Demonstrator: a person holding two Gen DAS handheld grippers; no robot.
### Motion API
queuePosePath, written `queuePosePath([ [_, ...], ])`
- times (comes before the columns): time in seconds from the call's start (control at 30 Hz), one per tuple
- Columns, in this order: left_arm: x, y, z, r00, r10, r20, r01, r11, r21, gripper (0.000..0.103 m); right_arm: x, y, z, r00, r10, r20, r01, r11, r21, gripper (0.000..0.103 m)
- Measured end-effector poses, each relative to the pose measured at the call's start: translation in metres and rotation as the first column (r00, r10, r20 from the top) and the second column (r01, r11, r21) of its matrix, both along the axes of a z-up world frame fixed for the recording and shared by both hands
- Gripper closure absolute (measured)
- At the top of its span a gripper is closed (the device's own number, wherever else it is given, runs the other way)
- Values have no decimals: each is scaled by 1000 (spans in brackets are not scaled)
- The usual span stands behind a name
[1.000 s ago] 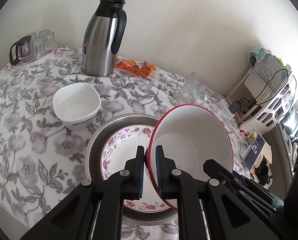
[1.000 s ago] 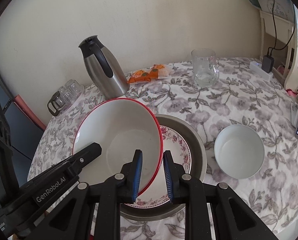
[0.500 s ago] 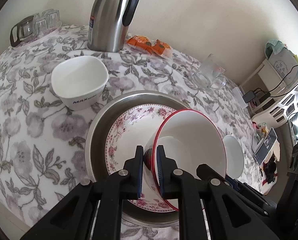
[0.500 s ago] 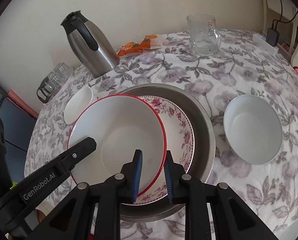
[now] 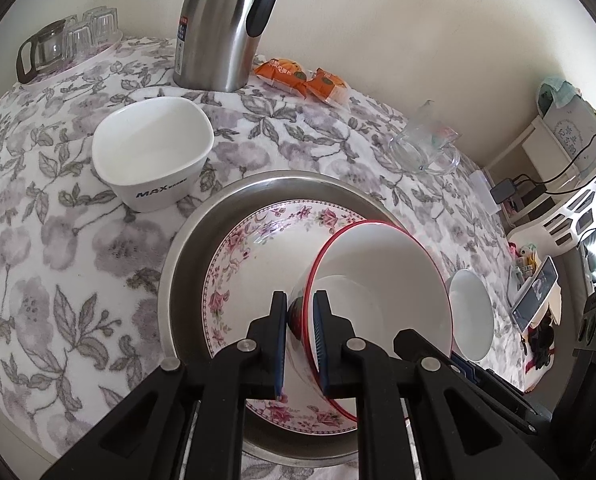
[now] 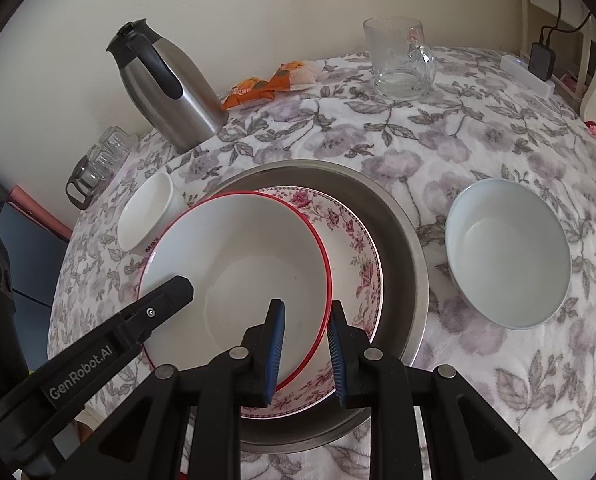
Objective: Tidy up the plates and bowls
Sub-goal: 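Lower the red-rimmed bowl with both grippers onto the plate in the tray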
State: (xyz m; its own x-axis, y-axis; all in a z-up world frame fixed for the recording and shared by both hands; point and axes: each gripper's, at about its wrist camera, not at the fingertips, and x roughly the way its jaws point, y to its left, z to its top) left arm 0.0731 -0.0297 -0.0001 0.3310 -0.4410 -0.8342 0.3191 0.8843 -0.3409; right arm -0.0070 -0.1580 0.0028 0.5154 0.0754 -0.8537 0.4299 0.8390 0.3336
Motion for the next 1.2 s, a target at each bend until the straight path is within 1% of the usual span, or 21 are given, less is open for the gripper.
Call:
queuePosePath([
  [0.33, 9, 0, -5, 1000, 12, -19, -12, 1000, -5, 90, 8, 1, -3, 1000, -1, -15, 1, 1000, 3, 80],
  [0.47, 11, 1, -8, 999, 18, -30, -18, 1000, -9, 90, 10, 0, -8, 1000, -3, -20, 3, 1000, 18, 80],
  [0.8, 16, 1, -14, 998, 28, -54, -28, 999, -15, 90, 12, 1, -6, 1000, 0, -13, 0, 1000, 5, 80],
  [0.9, 17, 3, -15, 998, 37, -60, -39, 999, -28, 90, 13, 3, -6, 1000, 5, -13, -5, 1000, 0, 80],
  [1.2, 19, 4, -16, 997, 44, -56, -46, 998, -38, 90, 14, 2, -6, 1000, 5, -8, -5, 1000, 1, 80],
])
